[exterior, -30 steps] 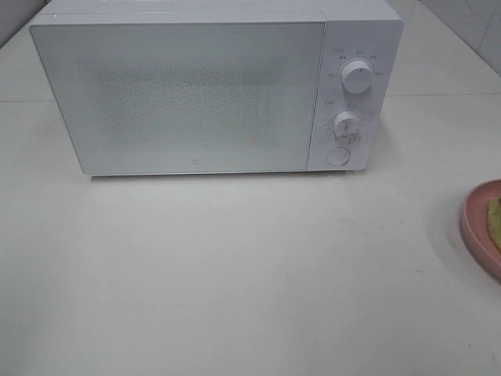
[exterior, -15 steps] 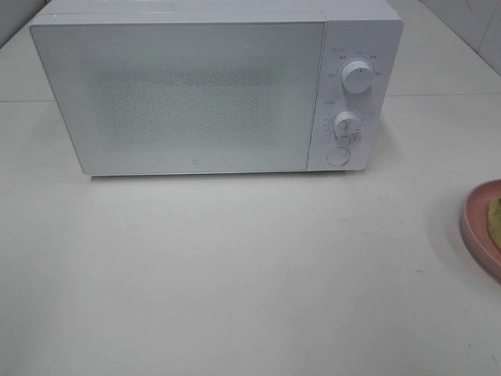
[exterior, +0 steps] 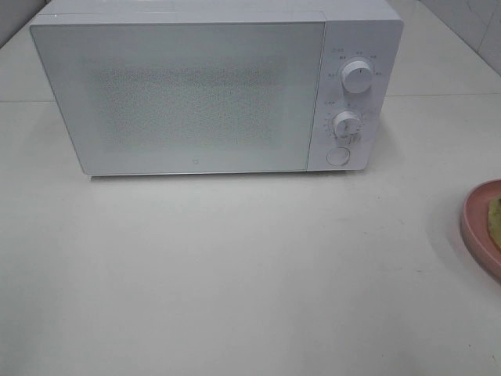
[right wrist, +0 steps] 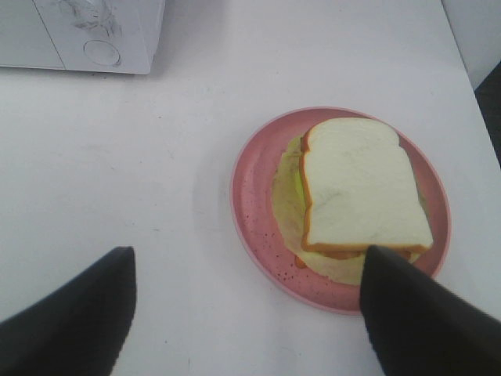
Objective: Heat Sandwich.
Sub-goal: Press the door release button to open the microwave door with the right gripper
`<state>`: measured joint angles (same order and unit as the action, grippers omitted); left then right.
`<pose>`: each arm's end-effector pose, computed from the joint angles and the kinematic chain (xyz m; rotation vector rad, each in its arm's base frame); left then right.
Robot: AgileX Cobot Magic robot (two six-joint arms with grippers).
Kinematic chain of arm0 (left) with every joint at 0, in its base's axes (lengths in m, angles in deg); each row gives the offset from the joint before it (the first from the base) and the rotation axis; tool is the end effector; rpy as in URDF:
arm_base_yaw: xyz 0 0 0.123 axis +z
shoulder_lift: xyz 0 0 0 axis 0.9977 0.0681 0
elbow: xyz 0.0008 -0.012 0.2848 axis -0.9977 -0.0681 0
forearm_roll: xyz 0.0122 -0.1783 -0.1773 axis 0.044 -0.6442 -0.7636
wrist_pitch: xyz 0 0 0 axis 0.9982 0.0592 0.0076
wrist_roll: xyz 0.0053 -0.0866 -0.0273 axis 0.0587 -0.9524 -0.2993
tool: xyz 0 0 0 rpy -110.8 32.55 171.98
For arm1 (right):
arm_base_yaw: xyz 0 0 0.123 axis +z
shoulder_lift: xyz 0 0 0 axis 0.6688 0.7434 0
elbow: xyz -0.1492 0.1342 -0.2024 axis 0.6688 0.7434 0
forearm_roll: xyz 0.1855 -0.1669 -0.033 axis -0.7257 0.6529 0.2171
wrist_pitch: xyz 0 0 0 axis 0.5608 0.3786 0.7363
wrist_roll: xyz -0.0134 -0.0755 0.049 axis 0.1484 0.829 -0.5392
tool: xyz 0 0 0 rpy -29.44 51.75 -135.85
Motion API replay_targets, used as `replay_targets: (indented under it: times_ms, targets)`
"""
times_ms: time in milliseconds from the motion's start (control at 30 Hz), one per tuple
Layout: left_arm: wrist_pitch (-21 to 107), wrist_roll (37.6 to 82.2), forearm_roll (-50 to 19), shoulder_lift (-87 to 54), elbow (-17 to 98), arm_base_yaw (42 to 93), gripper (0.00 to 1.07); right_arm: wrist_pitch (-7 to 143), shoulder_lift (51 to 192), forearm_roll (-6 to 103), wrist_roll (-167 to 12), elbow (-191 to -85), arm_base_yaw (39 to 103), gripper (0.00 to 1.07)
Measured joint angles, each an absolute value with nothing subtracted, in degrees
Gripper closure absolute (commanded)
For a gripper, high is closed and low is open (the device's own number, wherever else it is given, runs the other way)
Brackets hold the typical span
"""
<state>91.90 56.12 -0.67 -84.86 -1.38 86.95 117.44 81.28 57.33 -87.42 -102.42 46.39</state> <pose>-0.0043 -0.0001 0.2782 -0.0153 2.0216 0.0094 0.0868 -0.0029 0.2953 -0.0385 2.2130 -0.0788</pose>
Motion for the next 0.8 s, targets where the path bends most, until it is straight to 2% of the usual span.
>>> replay_targets:
  times_ms: [800]
  targets:
    - [91.9,56.12,-0.67,-84.86,-1.38,86.95,0.09,97.67,98.18,57.33,-87.42,-102.42,46.39,0.31]
